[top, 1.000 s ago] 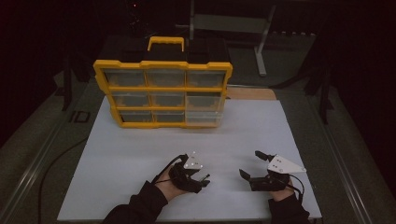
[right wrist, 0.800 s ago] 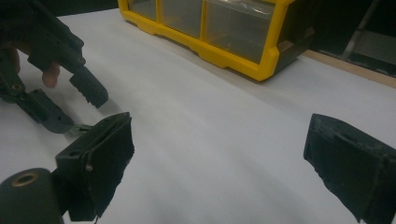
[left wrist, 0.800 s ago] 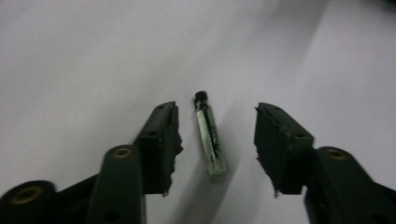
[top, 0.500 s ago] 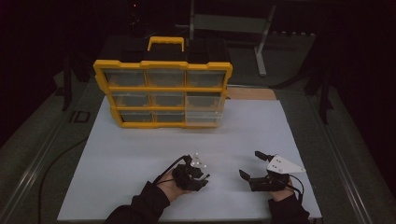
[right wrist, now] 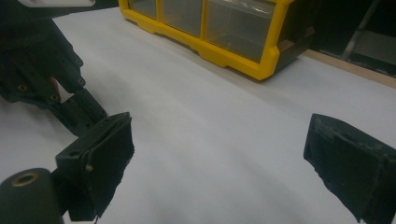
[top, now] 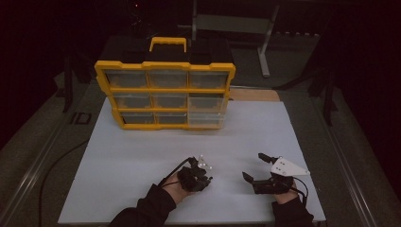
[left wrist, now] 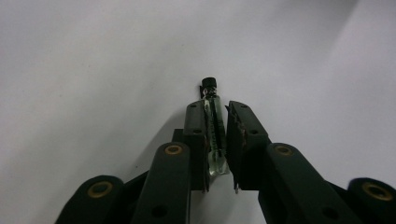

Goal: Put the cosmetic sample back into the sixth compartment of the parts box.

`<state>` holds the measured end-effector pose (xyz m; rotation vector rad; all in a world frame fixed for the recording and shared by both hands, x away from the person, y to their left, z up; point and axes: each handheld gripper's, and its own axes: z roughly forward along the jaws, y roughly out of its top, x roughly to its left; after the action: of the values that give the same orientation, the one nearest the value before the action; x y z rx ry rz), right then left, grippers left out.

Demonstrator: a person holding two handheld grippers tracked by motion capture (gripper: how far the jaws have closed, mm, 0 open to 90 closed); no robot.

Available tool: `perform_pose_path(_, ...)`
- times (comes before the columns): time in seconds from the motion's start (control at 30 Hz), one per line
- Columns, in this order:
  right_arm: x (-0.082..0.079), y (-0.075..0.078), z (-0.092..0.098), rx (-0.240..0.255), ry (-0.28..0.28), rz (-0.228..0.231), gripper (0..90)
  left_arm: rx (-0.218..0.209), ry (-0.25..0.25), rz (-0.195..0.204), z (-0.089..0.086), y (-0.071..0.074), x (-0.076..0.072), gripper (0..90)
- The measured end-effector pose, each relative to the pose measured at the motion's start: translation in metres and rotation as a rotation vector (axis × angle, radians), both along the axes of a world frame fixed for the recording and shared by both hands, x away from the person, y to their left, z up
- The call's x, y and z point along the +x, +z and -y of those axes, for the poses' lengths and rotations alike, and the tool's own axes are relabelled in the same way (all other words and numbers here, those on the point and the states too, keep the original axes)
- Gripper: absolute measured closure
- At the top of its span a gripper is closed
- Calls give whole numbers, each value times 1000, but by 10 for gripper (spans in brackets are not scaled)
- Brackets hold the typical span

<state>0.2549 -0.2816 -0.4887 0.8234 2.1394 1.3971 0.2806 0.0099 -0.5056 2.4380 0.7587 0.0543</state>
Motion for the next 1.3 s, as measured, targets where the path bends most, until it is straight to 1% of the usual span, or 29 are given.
perform_pose_path(0.07, 0, 0, 0, 0, 0, 0, 83, 16, -6, 17, 2, 0, -2, 798)
perform_pose_path(0.1, 0, 0, 0, 0, 0, 0, 83, 16, -6, 17, 2, 0, -2, 798)
perform_pose_path(0.13, 0, 0, 0, 0, -1, -1, 83, 33, -12, 28, 4, 1, -3, 798)
perform_pose_path(0.2, 0, 0, 0, 4, 6, -2, 83, 50, -19, 31, 6, 1, -3, 799)
perform_pose_path(0.3, 0, 0, -1, 4, 6, -2, 83, 58, -36, 46, 6, 1, -4, 804)
perform_pose_path(0.4, -1, 1, -1, 5, 6, 0, 83, 84, -56, 64, 9, 2, -4, 817)
perform_pose_path(0.47, -1, 1, -2, 2, 8, 2, 83, 96, -71, 63, 10, 3, -3, 819)
perform_pose_path(0.53, -1, 1, -2, 2, 10, 2, 83, 98, -84, 52, 10, 4, -1, 820)
perform_pose_path(0.57, -1, 1, -2, 1, 10, 4, 83, 102, -104, 56, 10, 5, 0, 820)
perform_pose_path(0.63, -1, 1, -2, 6, 10, 3, 83, 107, -115, 47, 8, 7, 2, 821)
perform_pose_path(0.67, -1, 1, -1, 8, 9, 4, 84, 102, -127, 51, 7, 9, 3, 820)
perform_pose_path(0.73, 0, 1, -1, 8, 8, 3, 83, 99, -134, 41, 4, 13, 7, 820)
perform_pose_path(0.77, 0, 1, -1, 11, 8, 3, 83, 86, -148, 42, 2, 15, 7, 820)
perform_pose_path(0.83, 0, 1, -1, 11, 6, 1, 84, 95, -167, 48, -2, 20, 9, 820)
perform_pose_path(0.87, 0, 1, -1, 10, 8, 3, 83, 93, -178, 49, -4, 23, 10, 820)
perform_pose_path(0.9, 0, 1, -1, 11, 7, 5, 84, 101, -183, 49, -6, 25, 11, 820)
perform_pose_path(0.97, 0, 2, -1, 17, 12, 4, 84, 103, -196, 47, -10, 28, 13, 820)
perform_pose_path(1.03, 0, 2, -1, 18, 11, 6, 84, 114, -209, 48, -14, 30, 14, 820)
perform_pose_path(1.07, -1, 2, -1, 20, 11, 5, 84, 111, -213, 39, -17, 31, 15, 820)
perform_pose_path(1.13, 0, 2, -1, 15, 9, 7, 84, 115, -228, 38, -20, 32, 16, 820)
perform_pose_path(1.17, 0, 1, -1, 16, 9, 7, 84, 118, -231, 31, -23, 32, 17, 820)
perform_pose_path(1.3, 0, 1, -2, 16, 8, 9, 84, 116, -258, 23, -28, 33, 19, 820)
